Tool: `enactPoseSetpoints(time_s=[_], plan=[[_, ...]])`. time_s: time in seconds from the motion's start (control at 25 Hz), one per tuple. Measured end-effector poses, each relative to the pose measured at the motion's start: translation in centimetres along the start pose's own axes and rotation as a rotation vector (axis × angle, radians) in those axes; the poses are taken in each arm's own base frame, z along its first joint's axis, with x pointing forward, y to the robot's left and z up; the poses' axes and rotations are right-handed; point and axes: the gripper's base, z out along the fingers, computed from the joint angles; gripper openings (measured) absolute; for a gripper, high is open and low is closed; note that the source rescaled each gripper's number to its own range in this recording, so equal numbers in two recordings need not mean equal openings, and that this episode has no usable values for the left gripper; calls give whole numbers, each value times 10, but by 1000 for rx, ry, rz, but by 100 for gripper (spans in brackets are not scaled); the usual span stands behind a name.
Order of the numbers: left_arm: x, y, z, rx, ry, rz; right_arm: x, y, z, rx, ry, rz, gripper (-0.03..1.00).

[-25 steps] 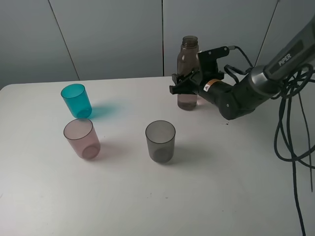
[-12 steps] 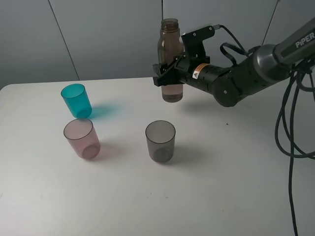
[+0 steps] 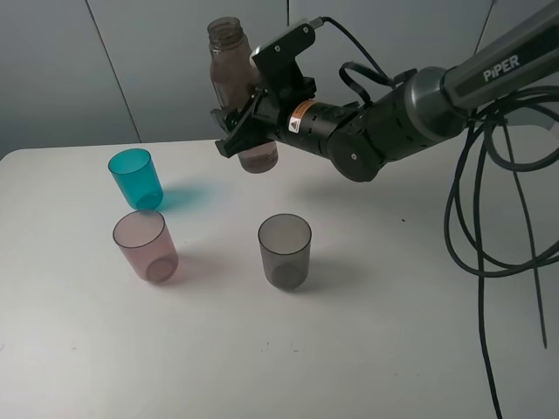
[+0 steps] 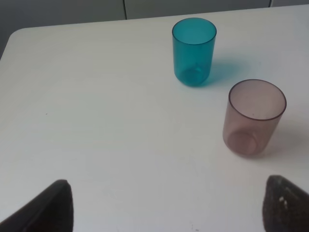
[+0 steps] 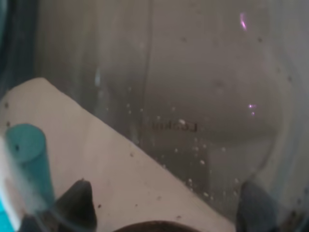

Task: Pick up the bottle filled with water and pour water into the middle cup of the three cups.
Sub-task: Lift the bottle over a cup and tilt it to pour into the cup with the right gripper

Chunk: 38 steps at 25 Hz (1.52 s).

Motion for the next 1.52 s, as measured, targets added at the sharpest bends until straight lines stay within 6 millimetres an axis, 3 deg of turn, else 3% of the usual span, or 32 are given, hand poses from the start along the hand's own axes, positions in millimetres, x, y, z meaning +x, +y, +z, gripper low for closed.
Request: enactPoseSetpoints(time_s=[0.72,1.24,1.52], plan=[[0,0,0,0,0,0,-5,48,7,-55,-22,-403,1],[0,0,0,0,0,0,3,52,32,-50,5,-449,1],[0,0,0,0,0,2,25,56,38,-73,43,-608,1]])
